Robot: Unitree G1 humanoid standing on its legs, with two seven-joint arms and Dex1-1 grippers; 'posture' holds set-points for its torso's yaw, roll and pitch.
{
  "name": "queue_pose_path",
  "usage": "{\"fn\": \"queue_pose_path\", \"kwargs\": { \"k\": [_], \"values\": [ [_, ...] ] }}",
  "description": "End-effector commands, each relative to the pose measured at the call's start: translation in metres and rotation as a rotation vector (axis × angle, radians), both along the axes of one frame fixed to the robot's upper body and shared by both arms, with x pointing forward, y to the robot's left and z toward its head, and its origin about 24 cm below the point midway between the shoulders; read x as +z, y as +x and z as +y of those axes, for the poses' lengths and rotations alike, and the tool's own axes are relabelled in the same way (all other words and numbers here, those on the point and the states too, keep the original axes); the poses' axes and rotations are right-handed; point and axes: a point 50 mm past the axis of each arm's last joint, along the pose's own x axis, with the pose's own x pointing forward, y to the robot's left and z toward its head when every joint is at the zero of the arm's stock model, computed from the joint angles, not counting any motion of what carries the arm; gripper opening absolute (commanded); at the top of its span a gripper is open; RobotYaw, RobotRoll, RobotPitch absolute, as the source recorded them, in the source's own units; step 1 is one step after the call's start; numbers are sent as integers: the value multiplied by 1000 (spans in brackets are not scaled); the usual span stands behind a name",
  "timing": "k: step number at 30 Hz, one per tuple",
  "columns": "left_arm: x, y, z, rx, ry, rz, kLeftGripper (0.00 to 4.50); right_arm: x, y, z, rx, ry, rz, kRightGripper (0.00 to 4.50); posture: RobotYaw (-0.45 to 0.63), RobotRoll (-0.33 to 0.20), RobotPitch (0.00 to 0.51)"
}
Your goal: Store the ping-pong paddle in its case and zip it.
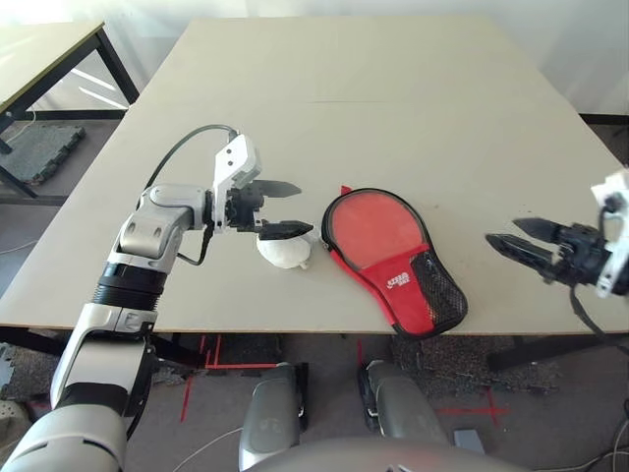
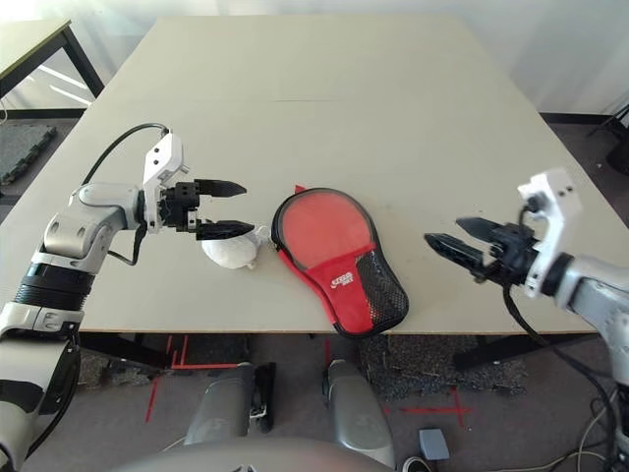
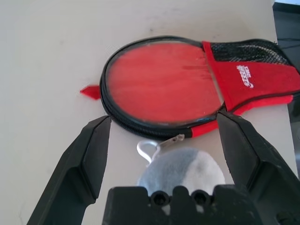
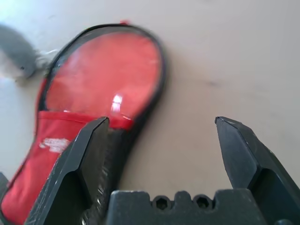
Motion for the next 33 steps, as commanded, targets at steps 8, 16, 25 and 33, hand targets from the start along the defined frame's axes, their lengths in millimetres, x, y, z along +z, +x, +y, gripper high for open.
{"fn": "queue_pose_path", "kwargs": {
  "k": [8,16,25,33],
  "values": [
    [6,-9,4,14,-9,-2,4500,-18,41,37,124,-118,-31,4475,34,0,92],
    [-1,-11,11,49,-6,3,4500,-27,58,51,170,-161,-30,4475,54,0,91],
    [-9,-13,26,85,26,17,4500,-48,55,54,193,-217,36,4475,64,0,93],
    [-10,-15,30,79,55,32,4500,-58,50,50,190,-231,99,4475,64,0,98]
  ]
}}
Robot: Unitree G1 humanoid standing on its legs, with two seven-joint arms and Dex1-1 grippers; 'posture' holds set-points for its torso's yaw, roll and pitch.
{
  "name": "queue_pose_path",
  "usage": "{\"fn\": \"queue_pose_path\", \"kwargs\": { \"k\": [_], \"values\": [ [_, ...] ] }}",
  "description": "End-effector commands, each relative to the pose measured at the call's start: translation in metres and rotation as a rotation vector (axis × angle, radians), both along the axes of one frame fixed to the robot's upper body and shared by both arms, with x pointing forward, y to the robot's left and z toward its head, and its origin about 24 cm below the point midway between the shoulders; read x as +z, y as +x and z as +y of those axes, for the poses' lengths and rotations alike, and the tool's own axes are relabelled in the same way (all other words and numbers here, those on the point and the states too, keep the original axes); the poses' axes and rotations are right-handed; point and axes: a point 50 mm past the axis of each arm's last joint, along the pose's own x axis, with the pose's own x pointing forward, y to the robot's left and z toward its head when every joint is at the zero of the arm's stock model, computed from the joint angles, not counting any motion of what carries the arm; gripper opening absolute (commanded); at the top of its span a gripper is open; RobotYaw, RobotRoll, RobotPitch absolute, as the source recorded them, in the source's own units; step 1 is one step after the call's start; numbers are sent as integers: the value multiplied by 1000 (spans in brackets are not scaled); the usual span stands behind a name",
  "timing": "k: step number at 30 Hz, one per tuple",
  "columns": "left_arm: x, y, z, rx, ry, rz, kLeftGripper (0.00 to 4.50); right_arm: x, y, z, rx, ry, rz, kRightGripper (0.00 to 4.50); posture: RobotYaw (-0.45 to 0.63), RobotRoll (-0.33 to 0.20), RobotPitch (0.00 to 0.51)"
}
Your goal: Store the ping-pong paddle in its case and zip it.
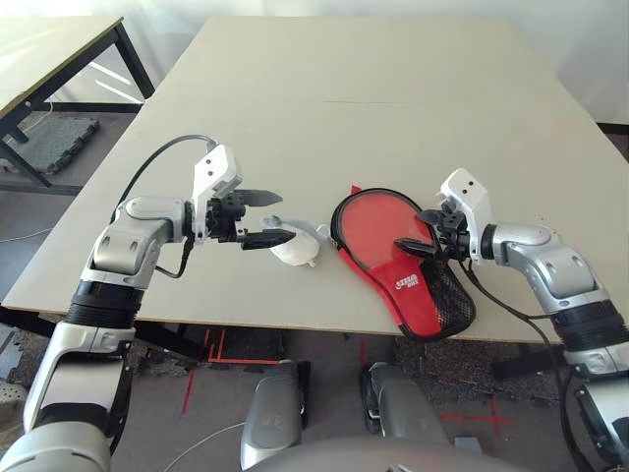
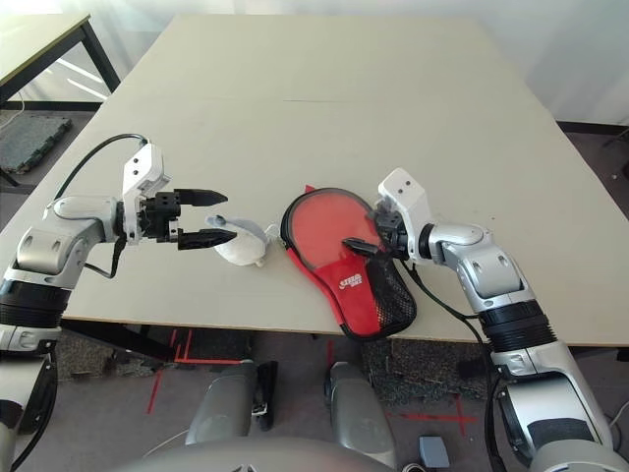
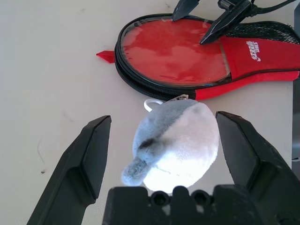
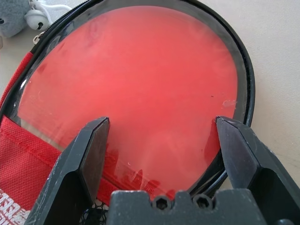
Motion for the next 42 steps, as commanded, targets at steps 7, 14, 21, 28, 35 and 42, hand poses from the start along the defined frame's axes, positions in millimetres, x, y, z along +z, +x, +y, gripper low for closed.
{"fn": "queue_pose_path", "kwargs": {
  "k": [7,14,21,28,35,42],
  "values": [
    [-5,-4,5,-24,83,10,4500,-18,-7,-1,-8,-31,74,4475,60,0,99],
    [-12,-4,-2,-73,152,3,4500,-17,-6,2,-4,-29,68,4475,61,0,98],
    [-26,7,-12,-56,277,-27,4108,-15,-4,3,-1,-29,63,4500,59,0,98],
    [-27,24,-26,-31,318,-84,1640,-16,-6,7,12,-44,59,4500,44,0,104],
    [-17,33,-31,-27,272,-89,28,-19,-8,11,33,-80,51,4500,40,0,105],
    [-12,46,-28,21,289,-124,28,-24,-12,9,28,-97,66,4500,29,0,103]
  ]
}}
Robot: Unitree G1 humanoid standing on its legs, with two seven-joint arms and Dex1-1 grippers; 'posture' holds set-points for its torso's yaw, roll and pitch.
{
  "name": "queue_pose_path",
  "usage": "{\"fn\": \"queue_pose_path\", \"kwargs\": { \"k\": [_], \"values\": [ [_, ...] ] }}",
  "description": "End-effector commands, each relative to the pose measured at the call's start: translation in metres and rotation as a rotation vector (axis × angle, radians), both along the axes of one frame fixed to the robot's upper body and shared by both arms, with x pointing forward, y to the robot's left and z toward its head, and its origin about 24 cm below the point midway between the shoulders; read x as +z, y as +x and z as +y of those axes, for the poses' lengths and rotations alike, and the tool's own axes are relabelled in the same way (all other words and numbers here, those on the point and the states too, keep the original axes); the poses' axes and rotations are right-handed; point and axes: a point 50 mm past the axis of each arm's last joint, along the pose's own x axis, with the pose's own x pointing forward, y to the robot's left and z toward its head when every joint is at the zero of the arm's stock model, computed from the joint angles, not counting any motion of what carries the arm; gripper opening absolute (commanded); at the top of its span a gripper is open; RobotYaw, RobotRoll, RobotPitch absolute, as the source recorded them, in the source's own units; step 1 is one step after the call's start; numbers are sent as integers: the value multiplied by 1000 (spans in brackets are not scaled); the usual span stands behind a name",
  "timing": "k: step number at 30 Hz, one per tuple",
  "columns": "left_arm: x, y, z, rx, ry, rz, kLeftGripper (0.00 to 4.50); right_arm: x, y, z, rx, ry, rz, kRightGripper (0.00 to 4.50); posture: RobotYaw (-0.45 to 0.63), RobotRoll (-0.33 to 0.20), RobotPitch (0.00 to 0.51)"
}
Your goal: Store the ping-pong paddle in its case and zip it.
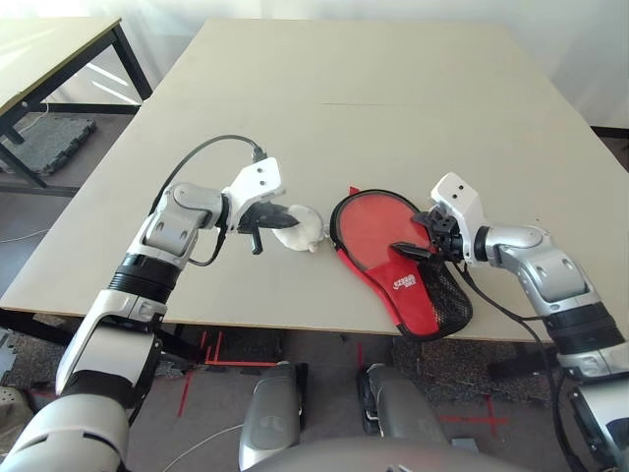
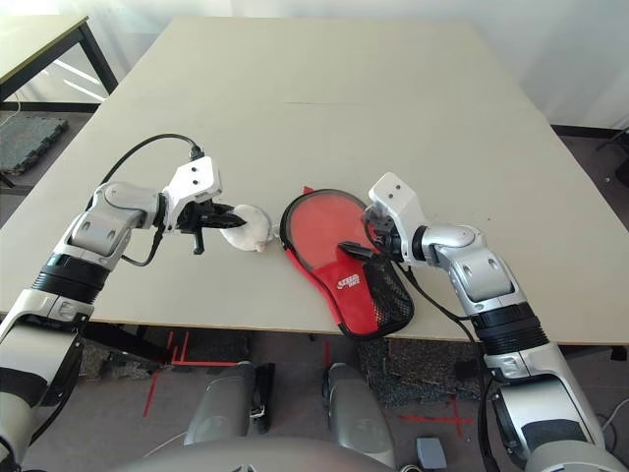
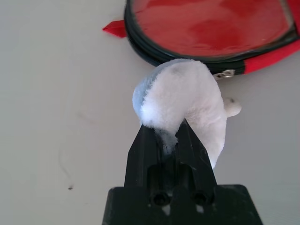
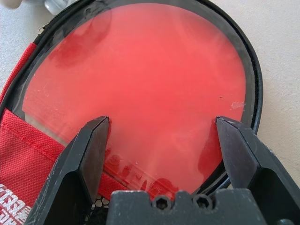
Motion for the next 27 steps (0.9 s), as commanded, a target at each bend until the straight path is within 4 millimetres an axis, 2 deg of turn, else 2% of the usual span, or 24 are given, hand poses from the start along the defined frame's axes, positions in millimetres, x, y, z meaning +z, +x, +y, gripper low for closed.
{"fn": "queue_pose_path", "kwargs": {
  "k": [1,10,14,19,27],
  "values": [
    [3,10,-1,28,28,-54,28,-22,-10,-1,-4,-47,91,4500,27,0,104],
    [11,37,1,117,105,-169,28,-29,-17,-2,-19,-42,121,4500,10,0,112],
    [10,47,-3,150,125,-214,28,-34,-22,-2,-27,-38,140,4500,0,0,112],
    [17,60,-18,214,97,-306,28,-35,-25,-4,-40,-35,146,4500,-11,0,112],
    [28,72,-57,283,49,-444,28,-37,-31,-6,-59,-29,160,4500,-25,0,118]
  ]
}}
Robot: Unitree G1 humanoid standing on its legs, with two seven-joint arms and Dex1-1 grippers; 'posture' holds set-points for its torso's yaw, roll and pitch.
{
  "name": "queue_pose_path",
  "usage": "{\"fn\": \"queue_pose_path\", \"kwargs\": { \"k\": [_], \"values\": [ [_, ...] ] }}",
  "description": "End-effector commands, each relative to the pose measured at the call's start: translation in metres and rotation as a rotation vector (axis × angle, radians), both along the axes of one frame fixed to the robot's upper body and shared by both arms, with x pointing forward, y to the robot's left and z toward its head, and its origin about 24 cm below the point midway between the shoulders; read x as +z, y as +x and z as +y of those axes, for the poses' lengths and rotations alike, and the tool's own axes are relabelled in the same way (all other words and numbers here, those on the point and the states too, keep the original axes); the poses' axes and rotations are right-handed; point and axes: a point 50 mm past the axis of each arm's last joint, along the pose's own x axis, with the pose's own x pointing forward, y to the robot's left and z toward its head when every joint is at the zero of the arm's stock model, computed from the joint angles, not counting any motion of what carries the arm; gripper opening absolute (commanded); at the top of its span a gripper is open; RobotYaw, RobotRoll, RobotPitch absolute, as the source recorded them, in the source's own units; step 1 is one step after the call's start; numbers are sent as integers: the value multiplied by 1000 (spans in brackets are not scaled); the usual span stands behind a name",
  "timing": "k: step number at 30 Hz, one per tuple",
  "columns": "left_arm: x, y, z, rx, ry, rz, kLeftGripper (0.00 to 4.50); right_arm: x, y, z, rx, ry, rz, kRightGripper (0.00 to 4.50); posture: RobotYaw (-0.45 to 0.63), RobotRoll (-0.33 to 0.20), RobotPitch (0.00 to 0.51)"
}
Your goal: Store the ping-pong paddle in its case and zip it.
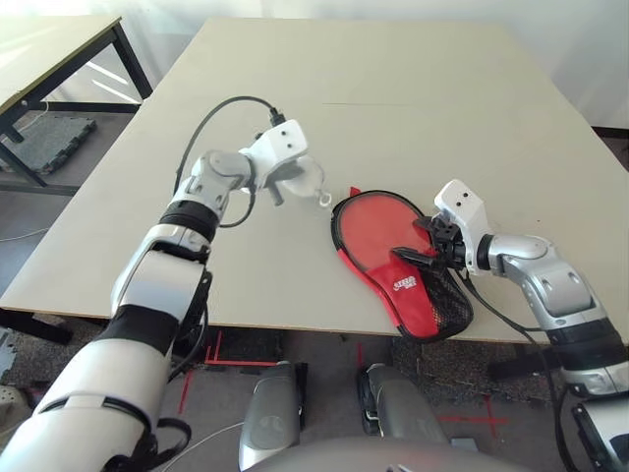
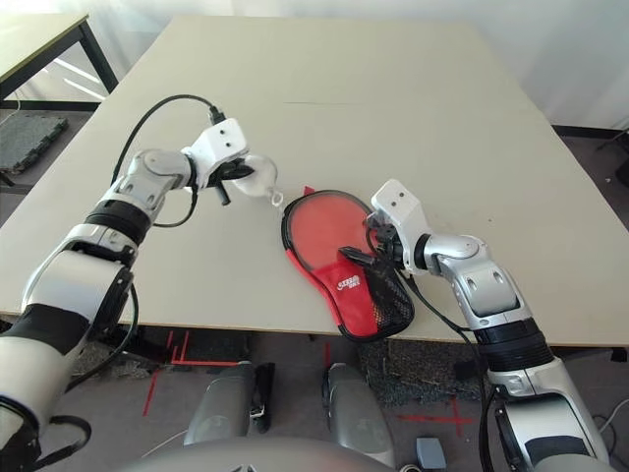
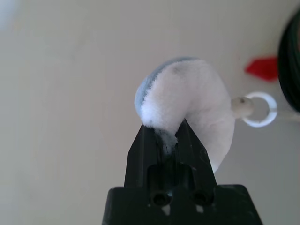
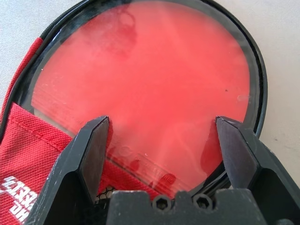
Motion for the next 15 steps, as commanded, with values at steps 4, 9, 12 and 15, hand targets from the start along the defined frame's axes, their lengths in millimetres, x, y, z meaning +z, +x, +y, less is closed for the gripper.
{"fn": "queue_pose_path", "kwargs": {
  "k": [4,9,12,15],
  "values": [
    [14,6,-32,41,-21,-148,28,-31,-16,-7,-41,-36,164,4500,-36,0,126],
    [23,7,-52,54,-32,-233,28,-31,-18,-7,-47,-34,168,4500,-47,0,129],
    [30,7,-62,70,-36,-298,28,-31,-19,-7,-53,-31,168,4500,-52,0,130],
    [30,5,-72,36,-43,-283,28,-31,-20,-7,-57,-29,167,4500,-69,0,131]
  ]
}}
